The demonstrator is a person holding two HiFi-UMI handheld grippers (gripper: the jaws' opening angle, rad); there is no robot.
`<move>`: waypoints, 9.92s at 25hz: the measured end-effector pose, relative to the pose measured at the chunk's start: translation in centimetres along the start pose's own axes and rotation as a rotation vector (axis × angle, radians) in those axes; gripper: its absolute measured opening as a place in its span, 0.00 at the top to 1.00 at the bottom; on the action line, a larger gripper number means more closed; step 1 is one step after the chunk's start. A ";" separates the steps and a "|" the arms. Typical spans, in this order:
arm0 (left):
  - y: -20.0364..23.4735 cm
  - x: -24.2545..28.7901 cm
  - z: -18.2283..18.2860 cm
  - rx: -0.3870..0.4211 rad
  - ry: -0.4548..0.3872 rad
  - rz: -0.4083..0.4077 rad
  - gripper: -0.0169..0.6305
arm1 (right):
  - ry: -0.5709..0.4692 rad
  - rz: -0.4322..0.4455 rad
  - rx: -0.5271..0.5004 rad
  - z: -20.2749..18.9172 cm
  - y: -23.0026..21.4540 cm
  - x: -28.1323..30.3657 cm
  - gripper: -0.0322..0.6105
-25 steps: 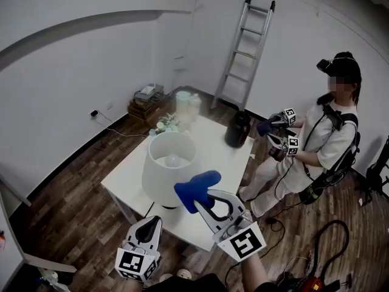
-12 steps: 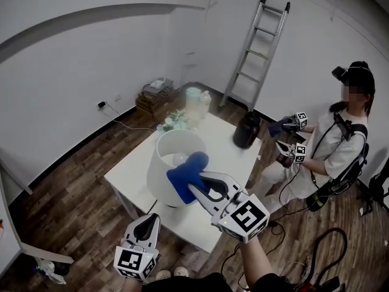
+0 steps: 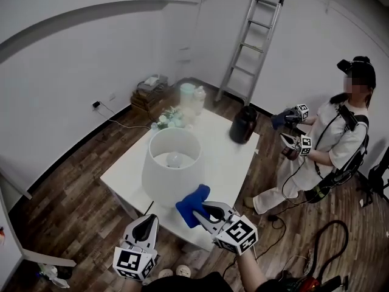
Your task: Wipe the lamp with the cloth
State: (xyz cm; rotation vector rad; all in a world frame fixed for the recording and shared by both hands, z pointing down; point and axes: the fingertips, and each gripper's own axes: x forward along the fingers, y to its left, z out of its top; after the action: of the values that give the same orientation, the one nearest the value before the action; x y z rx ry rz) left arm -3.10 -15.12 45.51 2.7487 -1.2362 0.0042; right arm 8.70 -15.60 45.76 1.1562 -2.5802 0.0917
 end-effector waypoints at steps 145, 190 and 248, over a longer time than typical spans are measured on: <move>10.5 6.9 0.4 0.047 0.124 0.130 0.95 | 0.683 0.333 -1.107 15.8 6.5 6.3 0.83; 7.8 6.3 4.3 0.163 0.090 0.063 0.95 | 0.228 -0.439 -0.651 -8.9 -1.0 18.8 0.83; 8.9 6.4 1.3 0.096 0.154 0.098 0.95 | 0.111 0.413 0.205 -12.1 -9.5 15.4 0.83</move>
State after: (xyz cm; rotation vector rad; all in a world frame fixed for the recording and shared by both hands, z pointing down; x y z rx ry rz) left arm -5.57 -25.90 45.65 2.7034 -1.3593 0.2859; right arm 9.16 -30.80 61.36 0.6366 -2.7143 0.5074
